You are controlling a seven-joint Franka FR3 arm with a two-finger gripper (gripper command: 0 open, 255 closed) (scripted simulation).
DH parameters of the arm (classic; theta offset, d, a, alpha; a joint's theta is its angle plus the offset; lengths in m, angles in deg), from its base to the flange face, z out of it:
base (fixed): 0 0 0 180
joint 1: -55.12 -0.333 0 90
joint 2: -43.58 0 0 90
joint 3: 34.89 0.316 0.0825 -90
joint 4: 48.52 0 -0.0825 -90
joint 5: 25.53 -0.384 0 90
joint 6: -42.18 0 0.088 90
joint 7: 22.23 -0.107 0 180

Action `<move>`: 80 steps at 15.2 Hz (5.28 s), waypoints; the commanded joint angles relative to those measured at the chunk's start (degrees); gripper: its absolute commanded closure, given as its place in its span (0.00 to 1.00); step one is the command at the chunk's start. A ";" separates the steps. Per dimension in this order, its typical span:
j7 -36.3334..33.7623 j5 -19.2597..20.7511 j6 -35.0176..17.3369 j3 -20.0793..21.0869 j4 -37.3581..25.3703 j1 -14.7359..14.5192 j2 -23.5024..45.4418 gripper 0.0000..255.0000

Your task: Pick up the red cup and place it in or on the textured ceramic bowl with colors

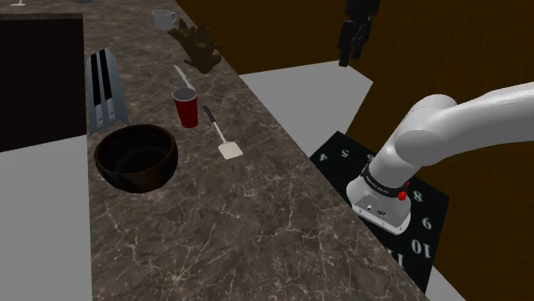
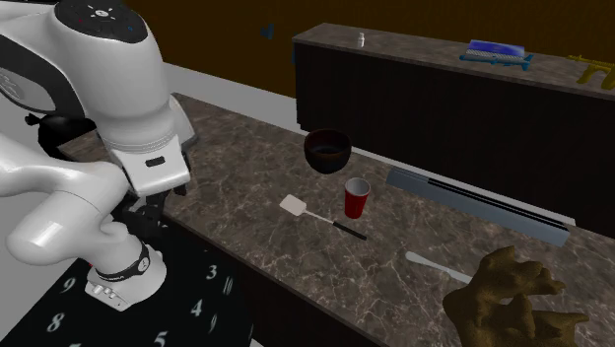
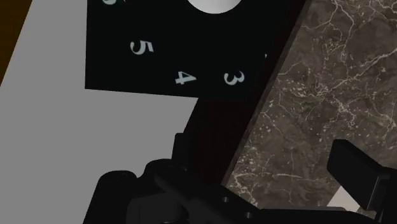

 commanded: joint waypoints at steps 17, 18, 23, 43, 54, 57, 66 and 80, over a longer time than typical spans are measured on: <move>-16.19 -9.10 -25.42 11.76 -5.51 -4.07 23.63 0.00; -17.16 -9.20 -26.74 12.37 -6.51 -4.22 25.47 0.00; -22.23 -8.68 -32.52 15.08 -12.61 -4.92 34.97 0.00; -36.49 -0.51 -43.33 17.53 -36.16 -9.41 63.99 0.00; -36.58 -0.37 -44.32 17.49 -35.76 -9.51 64.59 1.00; -36.58 -0.37 -44.32 17.49 -35.76 -9.51 64.59 1.00; -36.56 -0.64 -41.68 17.61 -37.19 -9.42 63.34 1.00; -36.73 -1.23 -31.95 17.86 -43.96 -9.26 60.32 1.00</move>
